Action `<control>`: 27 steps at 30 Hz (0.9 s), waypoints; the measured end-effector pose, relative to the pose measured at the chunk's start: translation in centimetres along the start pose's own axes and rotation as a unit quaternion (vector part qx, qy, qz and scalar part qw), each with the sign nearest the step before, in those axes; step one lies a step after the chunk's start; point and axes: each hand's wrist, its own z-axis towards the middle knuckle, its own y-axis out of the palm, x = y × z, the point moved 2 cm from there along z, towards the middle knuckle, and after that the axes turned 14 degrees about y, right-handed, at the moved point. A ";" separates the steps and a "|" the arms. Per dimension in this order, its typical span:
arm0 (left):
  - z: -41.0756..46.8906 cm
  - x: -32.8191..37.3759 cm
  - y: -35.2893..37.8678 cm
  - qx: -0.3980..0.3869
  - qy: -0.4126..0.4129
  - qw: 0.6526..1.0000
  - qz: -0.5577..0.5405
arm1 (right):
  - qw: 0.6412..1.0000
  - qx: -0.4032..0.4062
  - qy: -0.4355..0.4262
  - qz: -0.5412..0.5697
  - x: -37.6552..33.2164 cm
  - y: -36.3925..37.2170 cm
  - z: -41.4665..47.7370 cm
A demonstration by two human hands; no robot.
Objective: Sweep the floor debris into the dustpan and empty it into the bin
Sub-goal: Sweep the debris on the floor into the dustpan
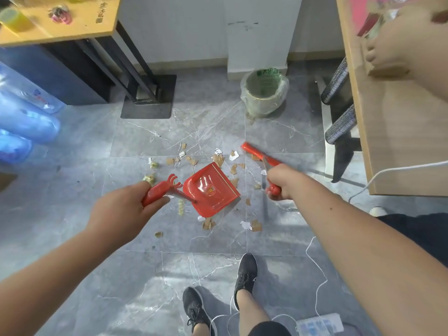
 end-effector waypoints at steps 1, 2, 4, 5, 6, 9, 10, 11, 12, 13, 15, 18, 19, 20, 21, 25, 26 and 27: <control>0.2 0.1 0.1 0.000 0.003 1.000 0.002 | 1.000 0.009 0.002 -0.029 -0.2 0.3 0.1; 0.4 0.0 0.1 0.001 0.007 1.000 0.003 | 0.998 0.016 0.001 -0.054 -0.2 0.6 0.2; 0.7 -0.2 0.2 0.002 0.014 1.000 0.004 | 0.997 0.019 -0.002 -0.075 -0.1 1.5 0.4; 0.8 -0.4 0.3 0.003 0.017 1.000 0.005 | 0.997 0.016 -0.003 -0.078 0.1 2.0 0.4; 0.8 -0.6 0.3 0.003 0.019 1.000 0.007 | 0.997 0.011 -0.002 -0.076 0.3 2.5 0.3; 0.6 -1.7 0.4 0.012 0.037 0.999 0.005 | 0.999 -0.009 -0.003 -0.051 1.3 4.5 -0.7; 0.4 -2.2 0.4 0.015 0.043 0.999 0.006 | 0.999 -0.014 -0.004 -0.046 1.7 5.3 -1.2; 0.2 -2.7 0.4 0.014 0.046 0.999 0.009 | 0.999 -0.016 -0.005 -0.042 2.2 6.3 -1.7; 0.0 -3.3 0.4 0.014 0.047 0.999 0.012 | 0.999 -0.018 -0.006 -0.039 2.7 7.3 -2.3; -0.4 -4.0 0.5 0.014 0.049 0.999 0.016 | 0.999 -0.019 -0.008 -0.036 3.2 8.4 -2.8; -1.2 -5.6 0.9 0.016 0.054 0.998 0.021 | 0.999 -0.027 -0.007 -0.025 4.3 10.9 -3.6; -2.4 -8.7 1.8 0.010 0.061 0.998 0.019 | 0.999 -0.035 0.005 -0.002 5.6 14.8 -4.5; -2.8 -9.9 2.1 0.006 0.061 0.998 0.018 | 0.999 -0.033 0.007 0.000 6.0 16.3 -4.7; -3.2 -11.2 2.3 0.003 0.059 0.998 0.016 | 0.999 -0.031 0.008 0.000 6.4 17.7 -5.1; -3.6 -12.4 2.5 0.000 0.055 0.998 0.014 | 0.999 -0.032 0.009 0.000 6.7 19.2 -5.5; -5.3 -17.2 2.4 -0.002 0.055 0.999 -0.002 | 0.999 -0.049 0.020 0.011 7.4 24.4 -7.7; -5.8 -18.4 2.1 -0.006 0.054 0.998 -0.009 | 0.998 -0.052 0.021 0.013 7.5 25.5 -8.2; -6.3 -19.5 1.9 -0.009 0.051 0.999 -0.018 | 0.998 -0.057 0.022 0.012 7.5 26.7 -8.7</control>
